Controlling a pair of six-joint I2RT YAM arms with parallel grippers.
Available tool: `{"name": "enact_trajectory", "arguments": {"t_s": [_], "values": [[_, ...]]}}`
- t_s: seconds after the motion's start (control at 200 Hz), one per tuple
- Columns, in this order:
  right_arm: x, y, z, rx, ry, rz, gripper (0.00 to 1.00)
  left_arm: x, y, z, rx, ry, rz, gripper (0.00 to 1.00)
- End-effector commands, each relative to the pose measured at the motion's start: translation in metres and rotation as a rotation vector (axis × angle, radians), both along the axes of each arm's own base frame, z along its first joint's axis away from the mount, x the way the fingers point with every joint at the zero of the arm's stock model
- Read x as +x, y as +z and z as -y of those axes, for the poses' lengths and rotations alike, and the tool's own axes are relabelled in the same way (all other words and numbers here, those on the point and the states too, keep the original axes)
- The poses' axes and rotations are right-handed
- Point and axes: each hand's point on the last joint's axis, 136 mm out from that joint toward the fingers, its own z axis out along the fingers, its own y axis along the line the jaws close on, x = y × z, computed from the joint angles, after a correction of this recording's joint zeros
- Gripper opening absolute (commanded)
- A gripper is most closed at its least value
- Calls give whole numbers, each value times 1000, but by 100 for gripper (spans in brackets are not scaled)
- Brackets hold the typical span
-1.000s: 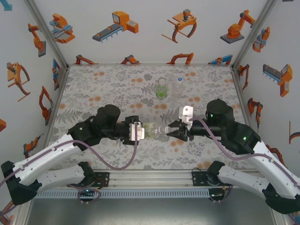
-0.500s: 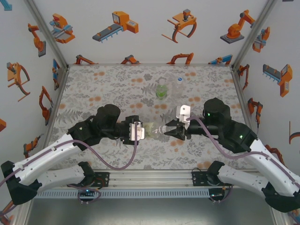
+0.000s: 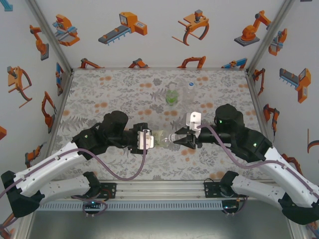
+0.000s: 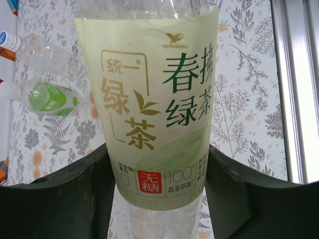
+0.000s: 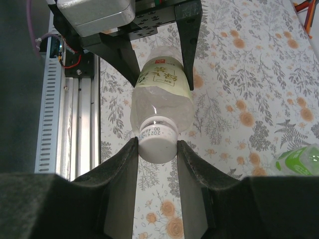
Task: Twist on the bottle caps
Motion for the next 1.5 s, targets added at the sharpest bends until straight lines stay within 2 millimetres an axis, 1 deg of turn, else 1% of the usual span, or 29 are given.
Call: {"name": "enact_trajectory", "arguments": {"t_s": [0.0,0.28,0.386,0.546,0.761,1.001,1.212,1.492], "values": [[-3,0,-5,6,25,0,0,-4,17,4,-43,-32,17,0],[-5,-7,-7,-29,32,25,0,-8,17,5,-49,-48,-4,0],[-6,-7,-7,-43,42,49,0,-9,14,7,-39,-51,-22,0],[-12,-11,-7,-79,72,88,0,-11,9,6,-5,-59,-49,0],[-19,-14,-8,-103,114,126,0,-18,11,8,-13,-96,-66,0],[-29,-16,-10,-114,165,186,0,-22,9,10,-3,-120,-118,0],[-33,-21,-10,-152,180,232,0,-27,11,12,-9,-146,-196,0],[-37,-31,-9,-186,187,263,0,-35,24,10,-59,-196,-299,0]]}}
